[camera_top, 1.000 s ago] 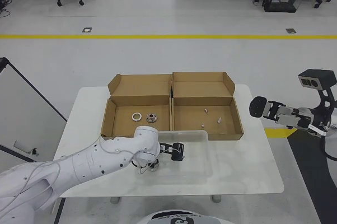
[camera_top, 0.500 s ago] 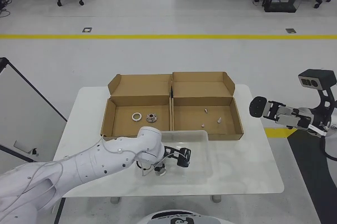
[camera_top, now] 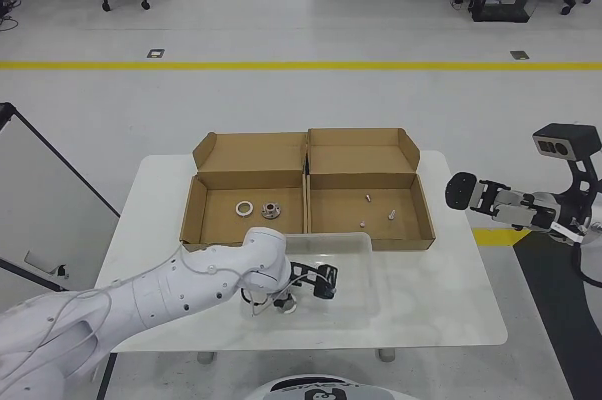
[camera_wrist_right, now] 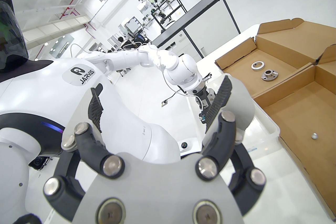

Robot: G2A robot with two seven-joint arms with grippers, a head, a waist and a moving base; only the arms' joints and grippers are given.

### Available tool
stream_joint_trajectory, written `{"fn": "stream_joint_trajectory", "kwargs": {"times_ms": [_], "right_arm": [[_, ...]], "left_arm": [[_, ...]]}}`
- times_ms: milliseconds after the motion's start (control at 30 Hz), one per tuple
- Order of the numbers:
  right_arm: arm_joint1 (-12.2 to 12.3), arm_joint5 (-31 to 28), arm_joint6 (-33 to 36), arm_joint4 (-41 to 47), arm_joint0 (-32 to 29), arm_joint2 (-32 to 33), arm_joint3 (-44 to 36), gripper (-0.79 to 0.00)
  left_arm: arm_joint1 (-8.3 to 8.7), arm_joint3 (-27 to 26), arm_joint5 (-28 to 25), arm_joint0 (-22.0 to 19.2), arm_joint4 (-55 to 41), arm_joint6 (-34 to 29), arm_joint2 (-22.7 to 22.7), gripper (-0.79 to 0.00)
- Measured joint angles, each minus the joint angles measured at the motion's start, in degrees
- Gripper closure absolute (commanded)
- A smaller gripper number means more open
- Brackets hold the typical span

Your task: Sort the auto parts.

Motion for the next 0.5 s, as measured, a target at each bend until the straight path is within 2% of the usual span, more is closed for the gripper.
{"fn": "stream_joint_trajectory", "kwargs": {"times_ms": [367, 500], "right_arm": [[0.0, 0.0, 0.0, 0.0, 0.0, 0.0, 0.0, -0.785], [0.0, 0.0, 0.0, 0.0, 0.0, 0.0, 0.0, -0.785]], "left_arm": [[0.29, 0.33, -2.0, 0.3, 1.14, 2.0, 0.0, -0.24], [0.53, -0.04, -2.17, 0.09, 1.09, 2.18, 0.0, -0.243]]}}
